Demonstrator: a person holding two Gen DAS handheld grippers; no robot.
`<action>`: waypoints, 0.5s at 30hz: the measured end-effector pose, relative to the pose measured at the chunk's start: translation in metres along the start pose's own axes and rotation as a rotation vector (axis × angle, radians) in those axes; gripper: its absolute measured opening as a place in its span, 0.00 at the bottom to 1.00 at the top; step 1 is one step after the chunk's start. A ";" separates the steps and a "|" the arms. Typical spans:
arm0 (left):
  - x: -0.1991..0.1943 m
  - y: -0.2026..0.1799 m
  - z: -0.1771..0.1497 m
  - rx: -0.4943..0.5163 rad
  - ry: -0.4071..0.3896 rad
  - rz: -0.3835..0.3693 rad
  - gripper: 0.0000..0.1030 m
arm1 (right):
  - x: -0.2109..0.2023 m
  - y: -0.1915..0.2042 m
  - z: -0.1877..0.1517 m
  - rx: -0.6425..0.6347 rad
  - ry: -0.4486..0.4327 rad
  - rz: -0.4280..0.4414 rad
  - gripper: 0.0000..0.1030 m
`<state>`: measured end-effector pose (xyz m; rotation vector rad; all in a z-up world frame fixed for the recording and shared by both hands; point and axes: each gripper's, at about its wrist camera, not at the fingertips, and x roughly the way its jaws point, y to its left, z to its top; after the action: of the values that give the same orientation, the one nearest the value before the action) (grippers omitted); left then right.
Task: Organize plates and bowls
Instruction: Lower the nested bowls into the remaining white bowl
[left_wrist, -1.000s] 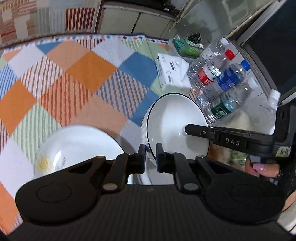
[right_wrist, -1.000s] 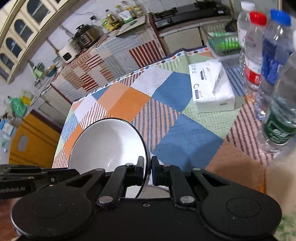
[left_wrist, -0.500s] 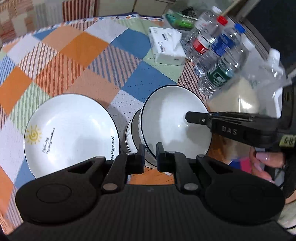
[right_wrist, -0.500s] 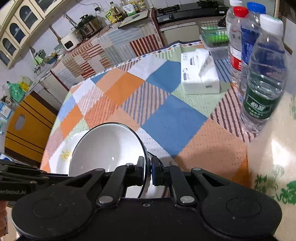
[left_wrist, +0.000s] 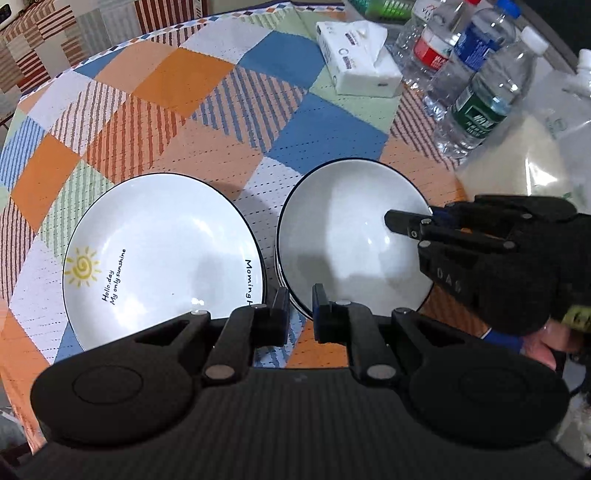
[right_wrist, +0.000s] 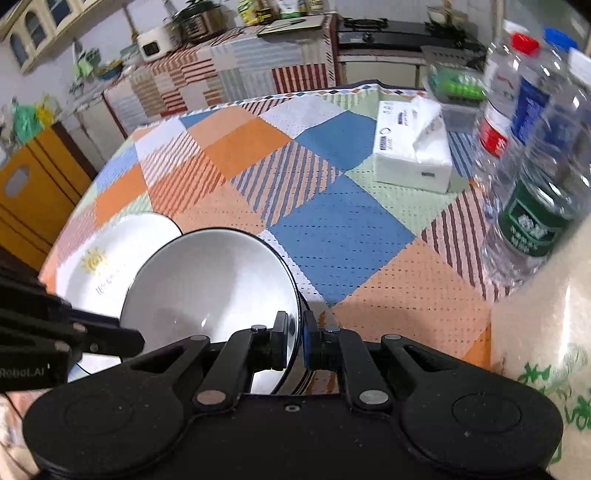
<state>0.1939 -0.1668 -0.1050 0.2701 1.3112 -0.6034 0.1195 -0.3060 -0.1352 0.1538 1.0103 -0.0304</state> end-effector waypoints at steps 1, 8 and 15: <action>0.002 0.000 0.000 0.002 0.004 0.007 0.10 | 0.000 0.004 0.000 -0.034 -0.003 -0.019 0.12; 0.010 -0.001 -0.003 0.008 -0.003 0.027 0.10 | 0.004 0.018 -0.004 -0.180 -0.004 -0.099 0.15; 0.003 0.007 -0.016 -0.064 -0.118 0.013 0.15 | 0.006 0.022 -0.014 -0.217 -0.034 -0.103 0.20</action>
<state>0.1848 -0.1533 -0.1126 0.1876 1.2122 -0.5571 0.1129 -0.2823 -0.1449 -0.0966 0.9801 -0.0171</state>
